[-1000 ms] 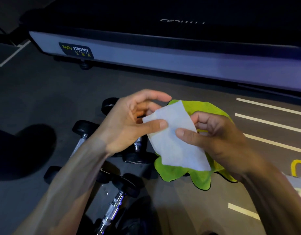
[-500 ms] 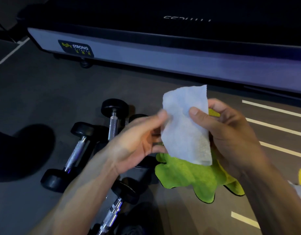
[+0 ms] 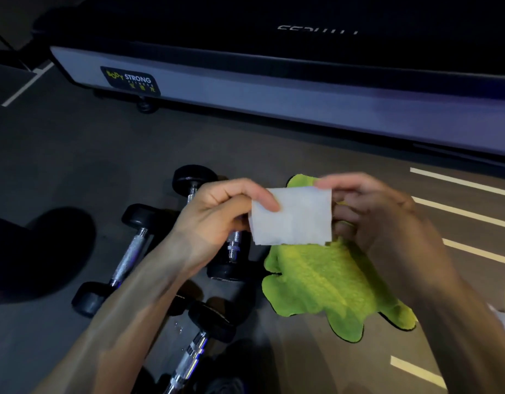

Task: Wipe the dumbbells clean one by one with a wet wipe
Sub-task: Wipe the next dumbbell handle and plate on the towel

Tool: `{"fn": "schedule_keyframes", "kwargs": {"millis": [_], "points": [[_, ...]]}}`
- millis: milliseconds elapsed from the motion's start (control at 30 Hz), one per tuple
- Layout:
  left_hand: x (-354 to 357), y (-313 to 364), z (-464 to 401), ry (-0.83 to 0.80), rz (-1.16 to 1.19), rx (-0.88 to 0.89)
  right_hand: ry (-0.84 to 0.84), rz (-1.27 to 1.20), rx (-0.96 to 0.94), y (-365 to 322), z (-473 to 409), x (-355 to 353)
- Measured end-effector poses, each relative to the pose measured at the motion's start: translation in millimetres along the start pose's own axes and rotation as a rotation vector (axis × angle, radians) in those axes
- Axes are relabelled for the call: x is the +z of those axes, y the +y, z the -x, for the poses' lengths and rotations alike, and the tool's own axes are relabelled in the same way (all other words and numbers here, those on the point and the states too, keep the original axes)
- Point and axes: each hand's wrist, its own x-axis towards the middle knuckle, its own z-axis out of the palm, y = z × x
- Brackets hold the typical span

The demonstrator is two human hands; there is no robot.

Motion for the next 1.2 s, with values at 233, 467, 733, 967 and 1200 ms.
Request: {"fn": "schedule_keyframes", "kwargs": {"millis": [233, 467, 733, 967, 1200], "points": [[-28, 3, -6, 0.158, -0.138, 0.084, 0.145, 0.177, -0.073, 5, -8, 3], [-78, -50, -34, 0.387, -0.430, -0.201, 0.258, 0.240, -0.091, 3, -20, -16], [-80, -119, -90, 0.316, -0.889, -0.564, 0.236, 0.378, -0.126, 8, -32, -18], [-78, -154, -118, 0.268, -0.880, -0.755, 0.220, 0.383, -0.086, 7, -38, -20], [-76, -174, -128, 0.269, -0.657, -0.768, 0.215, 0.366, -0.095, 9, -40, -21]]}}
